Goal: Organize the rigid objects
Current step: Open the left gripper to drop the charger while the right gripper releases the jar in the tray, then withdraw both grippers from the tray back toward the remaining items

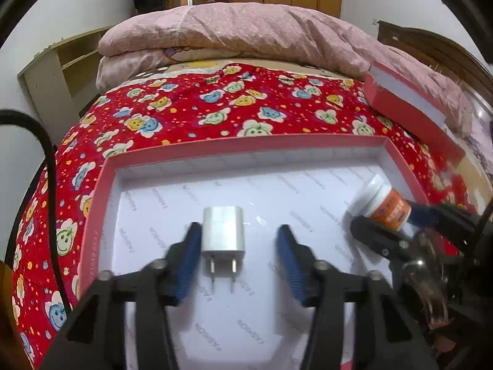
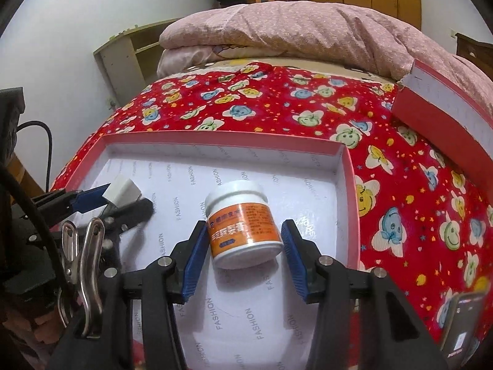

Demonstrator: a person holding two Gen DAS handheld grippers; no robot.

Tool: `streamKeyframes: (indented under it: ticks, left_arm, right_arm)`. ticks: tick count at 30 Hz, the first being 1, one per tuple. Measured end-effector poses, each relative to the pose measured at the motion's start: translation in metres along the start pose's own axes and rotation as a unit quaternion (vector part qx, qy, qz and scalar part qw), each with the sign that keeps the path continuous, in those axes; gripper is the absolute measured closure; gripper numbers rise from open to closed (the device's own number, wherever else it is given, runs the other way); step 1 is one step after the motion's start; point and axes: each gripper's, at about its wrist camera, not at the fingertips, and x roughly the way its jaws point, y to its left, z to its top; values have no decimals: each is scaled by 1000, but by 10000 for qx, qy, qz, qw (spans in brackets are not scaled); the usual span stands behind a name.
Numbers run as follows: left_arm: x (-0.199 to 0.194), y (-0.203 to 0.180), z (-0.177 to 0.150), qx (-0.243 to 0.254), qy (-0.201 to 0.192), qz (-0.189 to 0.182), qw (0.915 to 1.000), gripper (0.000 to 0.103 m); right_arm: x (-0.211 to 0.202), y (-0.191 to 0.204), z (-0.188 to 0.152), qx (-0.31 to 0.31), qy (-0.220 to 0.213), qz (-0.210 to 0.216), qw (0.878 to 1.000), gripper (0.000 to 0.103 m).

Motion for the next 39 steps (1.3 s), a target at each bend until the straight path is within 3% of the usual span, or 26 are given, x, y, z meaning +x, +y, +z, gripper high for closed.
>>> streamKeyframes:
  ticks: [6, 8, 11, 27, 39]
  left_arm:
    - [-2, 1, -2, -49, 19, 105, 9999, 38]
    - [-4, 4, -1, -146, 60, 93, 9998, 38]
    - [-12, 11, -1, -278, 34, 109, 9995, 38]
    - [-78, 20, -18, -304, -277, 223, 9989, 38]
    - [-128, 28, -56, -297, -443, 247, 9983, 37]
  right_arm:
    - [0, 2, 0, -45, 8, 44, 10000, 46]
    - [-2, 3, 0, -73, 9, 52, 10000, 36]
    - [-9, -1, 0, 43, -46, 145, 9999, 29]
    - [-63, 15, -11, -56, -299, 351, 9989, 29]
    - [-101, 28, -42, -18, -367, 468, 9982, 29]
